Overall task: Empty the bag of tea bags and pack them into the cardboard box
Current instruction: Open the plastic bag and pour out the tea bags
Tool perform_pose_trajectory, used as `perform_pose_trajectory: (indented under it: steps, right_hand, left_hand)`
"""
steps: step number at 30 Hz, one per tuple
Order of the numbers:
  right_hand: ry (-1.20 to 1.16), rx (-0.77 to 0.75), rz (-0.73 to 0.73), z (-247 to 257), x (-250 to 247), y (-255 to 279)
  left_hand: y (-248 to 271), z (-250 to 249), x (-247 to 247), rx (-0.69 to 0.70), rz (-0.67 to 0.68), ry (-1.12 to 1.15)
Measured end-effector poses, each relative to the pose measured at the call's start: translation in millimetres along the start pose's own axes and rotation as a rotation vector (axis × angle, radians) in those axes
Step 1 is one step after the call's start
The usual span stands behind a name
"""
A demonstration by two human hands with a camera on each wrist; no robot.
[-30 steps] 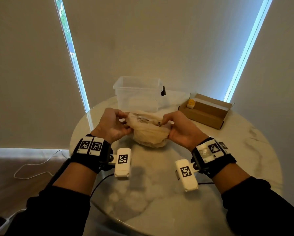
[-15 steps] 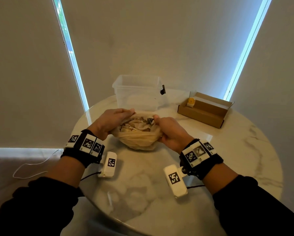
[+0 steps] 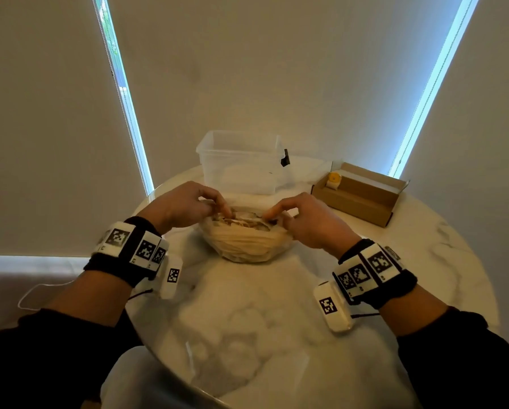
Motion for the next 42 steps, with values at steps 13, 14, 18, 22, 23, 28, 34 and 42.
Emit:
perform_pose_trajectory:
  steps: [13, 14, 18, 22, 23, 28, 34, 42]
  right_hand:
    - [-0.178, 0.260, 0.275, 6.8, -2.9, -3.8]
    - [-0.246, 0.261, 0.284, 6.8, -4.4, -2.1]
    - [-0.339, 0.250, 0.278, 8.2, -5.4, 3.6]
    - [-0.317, 0.235, 0.277, 6.2, -7.2, 6.3]
    - [-0.301, 0.232, 0.277, 5.5, -7.6, 6.4]
    - [-0.050, 0.152, 0.269, 6.2, -2.3, 2.8]
    - [0.078, 0.115, 0.236, 8.7, 1.0, 3.6]
    - [0.010, 0.146, 0.200, 7.6, -0.7, 5.3]
  left_hand:
    - [-1.7, -22.3, -10.4, 0.083, -0.168, -0.332]
    - [1.6, -35.0, -11.3, 0.166, -0.181, -0.302]
    - [-2.0, -66.6, -2.6, 0.321, 0.103, -0.389]
    - [-11.5, -68.4, 7.2, 0.229, 0.344, -0.655]
    - [-12.5, -69.7, 7.3, 0.220, 0.387, -0.691]
    - [-20.2, -71.8, 15.6, 0.144, 0.413, -0.734]
    - [-26.2, -67.4, 35.0, 0.225, 0.237, -0.886]
    - [-12.3, -49.2, 26.5, 0.363, 0.140, -0.569]
Point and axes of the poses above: each hand's wrist, its own y-axis away from the middle knuckle, its own x-axis out of the palm, z = x × y, the point moved 1 cm from there along -y, towards the middle knuckle, and after that the axes turned 12 degrees about -y, right-handed, at the moved point
